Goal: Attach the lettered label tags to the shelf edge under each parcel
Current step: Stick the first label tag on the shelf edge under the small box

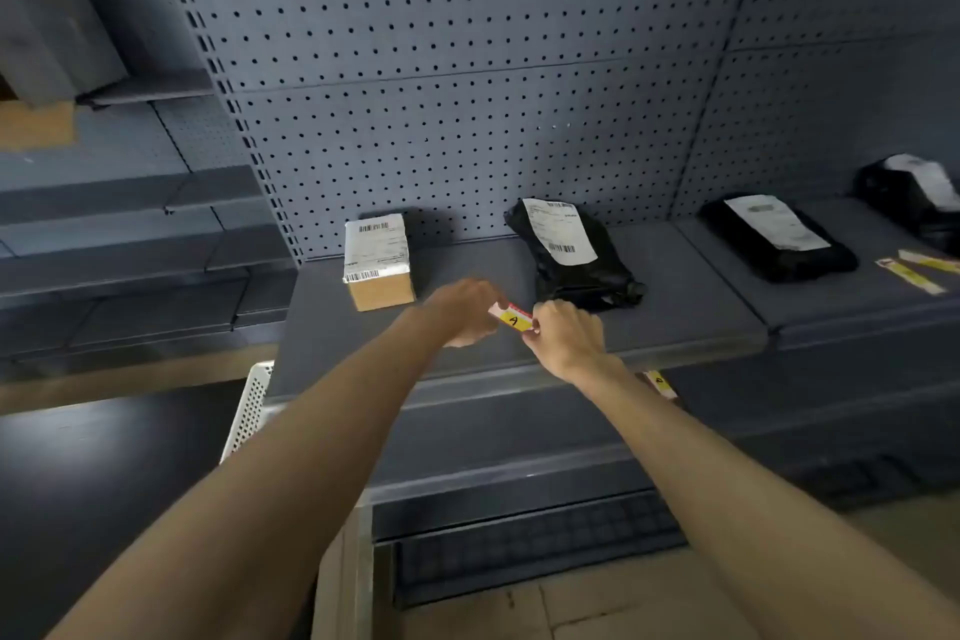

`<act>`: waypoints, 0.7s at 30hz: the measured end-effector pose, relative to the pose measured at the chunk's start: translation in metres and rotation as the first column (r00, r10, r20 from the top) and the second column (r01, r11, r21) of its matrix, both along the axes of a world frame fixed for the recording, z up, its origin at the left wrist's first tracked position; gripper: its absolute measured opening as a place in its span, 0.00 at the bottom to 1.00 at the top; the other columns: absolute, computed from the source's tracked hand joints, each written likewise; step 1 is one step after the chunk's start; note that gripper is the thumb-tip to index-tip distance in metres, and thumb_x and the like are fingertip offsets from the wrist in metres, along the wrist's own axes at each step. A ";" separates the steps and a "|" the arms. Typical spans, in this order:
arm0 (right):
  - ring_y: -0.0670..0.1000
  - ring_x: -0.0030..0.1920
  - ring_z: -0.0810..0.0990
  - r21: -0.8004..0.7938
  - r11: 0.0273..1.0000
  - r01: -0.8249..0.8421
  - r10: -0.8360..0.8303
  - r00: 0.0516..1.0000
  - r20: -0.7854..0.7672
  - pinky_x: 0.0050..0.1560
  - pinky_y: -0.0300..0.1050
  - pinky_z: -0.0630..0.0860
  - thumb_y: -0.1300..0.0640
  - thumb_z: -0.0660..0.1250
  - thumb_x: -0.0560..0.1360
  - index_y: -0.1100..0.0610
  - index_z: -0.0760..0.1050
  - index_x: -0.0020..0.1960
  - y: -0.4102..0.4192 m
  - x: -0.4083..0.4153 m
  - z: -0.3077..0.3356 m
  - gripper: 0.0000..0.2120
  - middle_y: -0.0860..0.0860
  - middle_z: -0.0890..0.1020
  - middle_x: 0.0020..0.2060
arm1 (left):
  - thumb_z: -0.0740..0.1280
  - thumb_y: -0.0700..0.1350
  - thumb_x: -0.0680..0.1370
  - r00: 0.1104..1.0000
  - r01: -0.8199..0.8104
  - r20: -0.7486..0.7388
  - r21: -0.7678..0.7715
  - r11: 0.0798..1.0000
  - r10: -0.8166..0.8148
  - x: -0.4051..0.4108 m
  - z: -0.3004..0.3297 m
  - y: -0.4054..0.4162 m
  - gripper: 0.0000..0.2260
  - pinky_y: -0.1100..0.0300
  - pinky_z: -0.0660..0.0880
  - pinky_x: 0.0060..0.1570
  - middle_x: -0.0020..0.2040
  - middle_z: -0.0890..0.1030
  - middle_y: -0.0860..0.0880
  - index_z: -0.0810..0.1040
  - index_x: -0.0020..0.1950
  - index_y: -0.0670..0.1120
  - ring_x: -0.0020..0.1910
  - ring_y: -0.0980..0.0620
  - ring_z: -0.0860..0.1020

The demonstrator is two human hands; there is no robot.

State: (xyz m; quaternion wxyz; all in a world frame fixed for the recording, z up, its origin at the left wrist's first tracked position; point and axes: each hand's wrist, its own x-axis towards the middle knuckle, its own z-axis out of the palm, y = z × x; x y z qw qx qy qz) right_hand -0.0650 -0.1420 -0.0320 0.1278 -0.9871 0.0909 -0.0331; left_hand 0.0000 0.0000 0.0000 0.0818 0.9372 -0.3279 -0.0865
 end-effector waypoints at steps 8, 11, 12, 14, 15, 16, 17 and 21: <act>0.61 0.50 0.82 -0.039 0.999 -0.019 0.022 0.998 0.064 0.42 0.48 0.70 0.50 0.65 0.77 0.57 0.77 0.53 -0.014 0.024 -0.031 0.12 0.57 0.82 0.50 | 0.61 0.43 0.79 0.995 0.083 0.049 0.124 0.989 -0.090 0.031 -0.041 -0.032 0.14 0.47 0.70 0.64 0.66 0.72 0.45 0.74 0.65 0.50 0.69 0.43 0.67; 0.61 0.49 0.82 -0.035 0.999 -0.031 0.034 0.995 0.094 0.40 0.48 0.69 0.48 0.66 0.76 0.56 0.76 0.53 -0.014 0.029 -0.037 0.12 0.56 0.83 0.49 | 0.62 0.46 0.78 0.990 0.073 0.109 0.171 0.983 -0.093 0.037 -0.050 -0.034 0.17 0.47 0.69 0.65 0.68 0.70 0.45 0.71 0.68 0.50 0.69 0.44 0.66; 0.61 0.49 0.82 -0.033 0.999 -0.034 0.037 0.995 0.097 0.40 0.47 0.69 0.48 0.66 0.76 0.56 0.76 0.53 -0.013 0.030 -0.039 0.13 0.56 0.83 0.49 | 0.63 0.46 0.77 0.989 0.071 0.119 0.161 0.984 -0.091 0.038 -0.050 -0.033 0.17 0.48 0.69 0.65 0.67 0.71 0.44 0.72 0.66 0.49 0.69 0.44 0.67; 0.61 0.50 0.82 -0.031 0.999 -0.036 0.038 0.996 0.085 0.40 0.47 0.69 0.47 0.66 0.76 0.56 0.76 0.54 -0.013 0.031 -0.040 0.14 0.56 0.83 0.49 | 0.65 0.46 0.76 0.988 0.063 0.130 0.124 0.990 -0.080 0.040 -0.048 -0.031 0.15 0.48 0.71 0.63 0.63 0.73 0.44 0.74 0.62 0.47 0.66 0.43 0.69; 0.61 0.50 0.82 -0.025 0.999 -0.040 0.041 0.996 0.076 0.41 0.47 0.69 0.47 0.66 0.76 0.56 0.76 0.55 -0.012 0.032 -0.039 0.14 0.56 0.83 0.49 | 0.66 0.46 0.75 0.990 0.058 0.124 0.100 0.993 -0.071 0.042 -0.047 -0.028 0.15 0.48 0.71 0.61 0.61 0.73 0.44 0.74 0.61 0.46 0.64 0.44 0.70; 0.61 0.50 0.82 -0.012 0.999 -0.045 0.045 0.997 0.066 0.42 0.48 0.70 0.47 0.66 0.76 0.56 0.75 0.55 -0.012 0.032 -0.038 0.14 0.56 0.83 0.49 | 0.67 0.46 0.74 0.993 0.047 0.107 0.078 0.996 -0.055 0.043 -0.046 -0.025 0.14 0.50 0.72 0.59 0.60 0.74 0.44 0.74 0.59 0.46 0.62 0.44 0.71; 0.61 0.50 0.81 -0.006 0.998 -0.057 0.057 0.996 0.062 0.42 0.48 0.71 0.48 0.66 0.76 0.56 0.75 0.54 -0.011 0.032 -0.037 0.13 0.56 0.83 0.49 | 0.68 0.46 0.74 0.995 0.037 0.086 0.056 0.998 -0.042 0.043 -0.045 -0.021 0.14 0.52 0.72 0.56 0.58 0.75 0.45 0.74 0.58 0.46 0.59 0.45 0.72; 0.62 0.44 0.81 -0.004 0.994 -0.106 0.106 0.990 0.095 0.39 0.49 0.71 0.55 0.65 0.77 0.58 0.74 0.52 -0.003 0.029 -0.025 0.08 0.57 0.78 0.49 | 0.67 0.42 0.75 0.999 -0.025 -0.024 -0.049 0.998 0.024 0.039 -0.037 0.000 0.08 0.54 0.73 0.46 0.53 0.80 0.47 0.75 0.54 0.48 0.50 0.45 0.78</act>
